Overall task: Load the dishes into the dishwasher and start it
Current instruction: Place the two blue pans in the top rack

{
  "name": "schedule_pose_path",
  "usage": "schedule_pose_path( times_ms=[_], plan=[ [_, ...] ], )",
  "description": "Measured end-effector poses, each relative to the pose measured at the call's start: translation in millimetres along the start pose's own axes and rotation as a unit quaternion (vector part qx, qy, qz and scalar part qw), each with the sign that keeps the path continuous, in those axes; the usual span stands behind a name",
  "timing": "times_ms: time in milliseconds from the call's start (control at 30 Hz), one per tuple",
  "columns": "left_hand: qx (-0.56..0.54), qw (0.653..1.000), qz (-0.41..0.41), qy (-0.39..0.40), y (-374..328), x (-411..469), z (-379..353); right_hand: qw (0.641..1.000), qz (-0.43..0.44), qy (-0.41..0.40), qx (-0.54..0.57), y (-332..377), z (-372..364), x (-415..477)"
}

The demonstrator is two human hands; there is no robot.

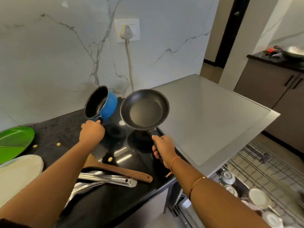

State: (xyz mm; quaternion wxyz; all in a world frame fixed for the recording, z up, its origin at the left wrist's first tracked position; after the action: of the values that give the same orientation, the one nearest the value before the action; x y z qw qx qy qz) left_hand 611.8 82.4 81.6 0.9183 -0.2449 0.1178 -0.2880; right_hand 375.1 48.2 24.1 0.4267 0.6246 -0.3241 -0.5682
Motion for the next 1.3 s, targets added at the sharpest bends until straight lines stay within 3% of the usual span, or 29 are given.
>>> schedule_pose_path(
  times_ms=[133, 333, 700, 967, 1300],
  plan=[
    [-0.052, 0.997, -0.061, 0.002, -36, -79, -3, 0.995, 0.083, -0.060, 0.004, 7, 48, -17],
    [-0.111, 0.987, -0.113, 0.031, -78, -200, -50, 0.981, 0.134, -0.126, 0.055, 9, 166, -41],
    [-0.143, 0.970, -0.162, 0.108, -171, -381, -158, 0.945, 0.181, -0.265, -0.065, -47, 396, -69],
    [-0.067, 0.956, -0.189, 0.216, -180, -463, -221, 0.910, 0.152, -0.336, -0.191, -110, 495, -84],
    [0.052, 0.941, -0.181, 0.283, -184, -473, -286, 0.917, 0.026, -0.308, -0.251, -164, 547, -62]
  ],
)
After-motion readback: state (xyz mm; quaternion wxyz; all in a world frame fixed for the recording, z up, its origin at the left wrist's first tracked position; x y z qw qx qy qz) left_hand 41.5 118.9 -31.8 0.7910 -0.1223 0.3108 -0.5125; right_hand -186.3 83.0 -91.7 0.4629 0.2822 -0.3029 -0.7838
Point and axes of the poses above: each hand's wrist, its own x-axis towards the middle knuckle, its own z-axis out of the back of the hand, y = z × x, the point moved 2 cm from there along x, towards the middle knuckle, and after that the axes turned 4 degrees about -y, right-handed, at the moved point
